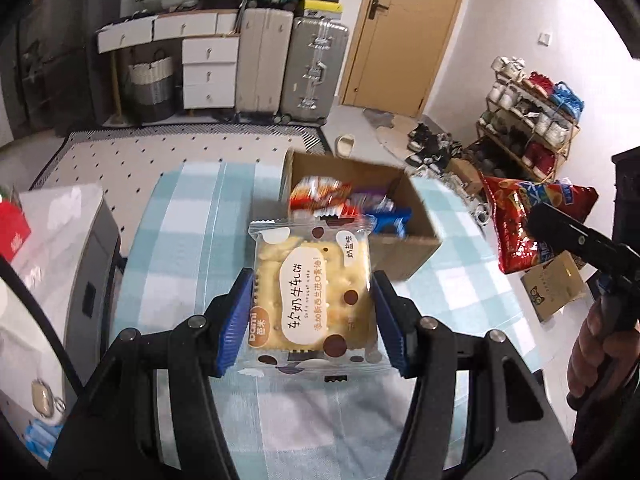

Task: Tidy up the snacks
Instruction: 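Lift both held packs and carry them over the cardboard box, then lower both packs into the box and open both tools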

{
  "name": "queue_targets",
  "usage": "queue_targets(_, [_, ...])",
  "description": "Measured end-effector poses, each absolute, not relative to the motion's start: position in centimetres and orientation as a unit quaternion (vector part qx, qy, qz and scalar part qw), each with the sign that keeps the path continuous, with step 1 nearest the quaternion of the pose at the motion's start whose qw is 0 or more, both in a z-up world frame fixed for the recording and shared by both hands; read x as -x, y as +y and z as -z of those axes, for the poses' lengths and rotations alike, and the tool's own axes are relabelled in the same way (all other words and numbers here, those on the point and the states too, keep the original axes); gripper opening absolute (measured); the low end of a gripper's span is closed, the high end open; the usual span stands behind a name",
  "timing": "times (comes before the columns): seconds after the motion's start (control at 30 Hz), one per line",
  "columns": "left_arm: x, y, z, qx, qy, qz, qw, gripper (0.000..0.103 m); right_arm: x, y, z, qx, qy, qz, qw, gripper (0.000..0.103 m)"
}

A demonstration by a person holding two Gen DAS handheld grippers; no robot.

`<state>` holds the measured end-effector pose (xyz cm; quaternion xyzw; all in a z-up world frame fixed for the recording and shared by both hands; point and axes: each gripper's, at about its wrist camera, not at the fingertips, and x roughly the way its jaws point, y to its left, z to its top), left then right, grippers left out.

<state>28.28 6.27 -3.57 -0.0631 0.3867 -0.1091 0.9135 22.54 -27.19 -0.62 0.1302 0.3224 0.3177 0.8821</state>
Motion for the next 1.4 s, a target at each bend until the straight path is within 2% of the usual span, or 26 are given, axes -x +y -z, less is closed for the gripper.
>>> queue_targets(0.47, [-32.5, 1.5, -8.7, 0.009, 0.343, 0.146, 0.928, 0.055, -27.8, -26.7, -8.6, -0.105, 0.309, -0.305, 0.895, 0.041])
queue_targets(0.63, [-36.3, 1.1, -10.3, 0.055, 0.372, 0.161, 0.912, 0.055, -30.6, -27.2, -9.8, -0.096, 0.317, -0.279, 0.902, 0.041])
queue_targets(0.8, [-41.7, 0.8, -8.0, 0.072, 0.409, 0.158, 0.896, 0.055, -33.6, -27.1, -9.0, -0.082, 0.332, -0.257, 0.904, 0.041])
queue_targets(1.03, [-47.8, 0.7, -0.9, 0.1, 0.468, 0.167, 0.862, 0.055, -37.4, -26.5, -4.6, -0.063, 0.359, -0.228, 0.903, 0.041])
queue_targets(1.4, [-51.5, -0.6, 8.3, 0.105, 0.513, 0.166, 0.836, 0.055, -42.3, -25.2, 2.4, -0.015, 0.405, -0.206, 0.891, 0.041])
